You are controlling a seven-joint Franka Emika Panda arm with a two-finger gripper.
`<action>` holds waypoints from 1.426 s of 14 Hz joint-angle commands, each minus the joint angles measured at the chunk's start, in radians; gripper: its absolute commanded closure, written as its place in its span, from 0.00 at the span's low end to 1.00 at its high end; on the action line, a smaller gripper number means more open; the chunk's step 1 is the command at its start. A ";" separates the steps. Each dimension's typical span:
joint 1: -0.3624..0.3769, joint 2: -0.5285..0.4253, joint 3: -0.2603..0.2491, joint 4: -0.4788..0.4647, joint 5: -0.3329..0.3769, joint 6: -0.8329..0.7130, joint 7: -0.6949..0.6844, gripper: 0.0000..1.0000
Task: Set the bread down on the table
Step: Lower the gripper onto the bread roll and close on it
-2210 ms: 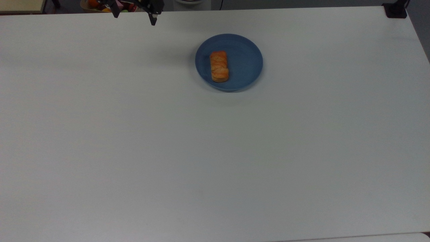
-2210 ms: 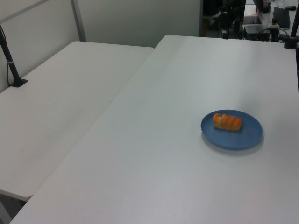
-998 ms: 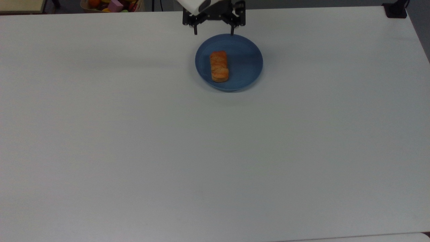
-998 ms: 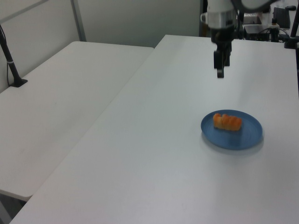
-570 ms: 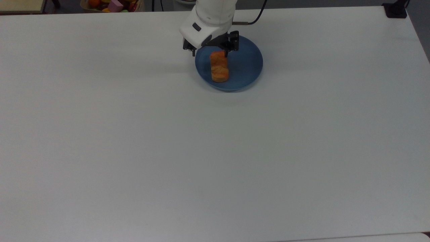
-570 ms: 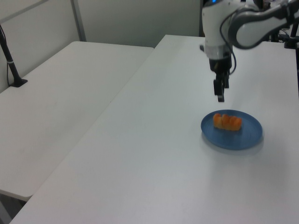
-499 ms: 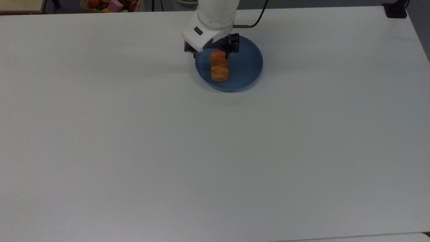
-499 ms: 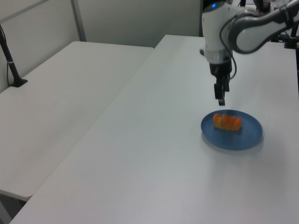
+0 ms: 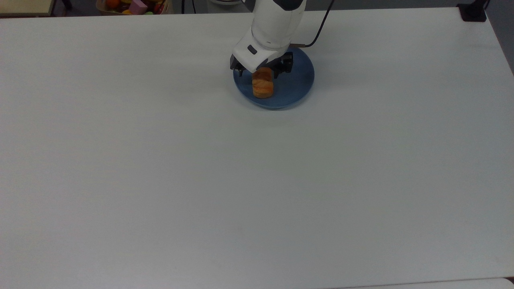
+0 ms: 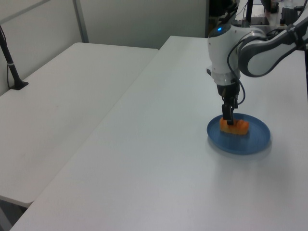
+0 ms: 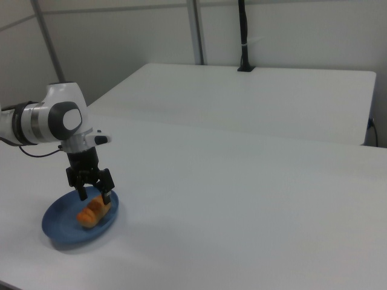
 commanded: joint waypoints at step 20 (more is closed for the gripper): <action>0.009 -0.064 0.050 0.056 -0.029 -0.082 0.118 1.00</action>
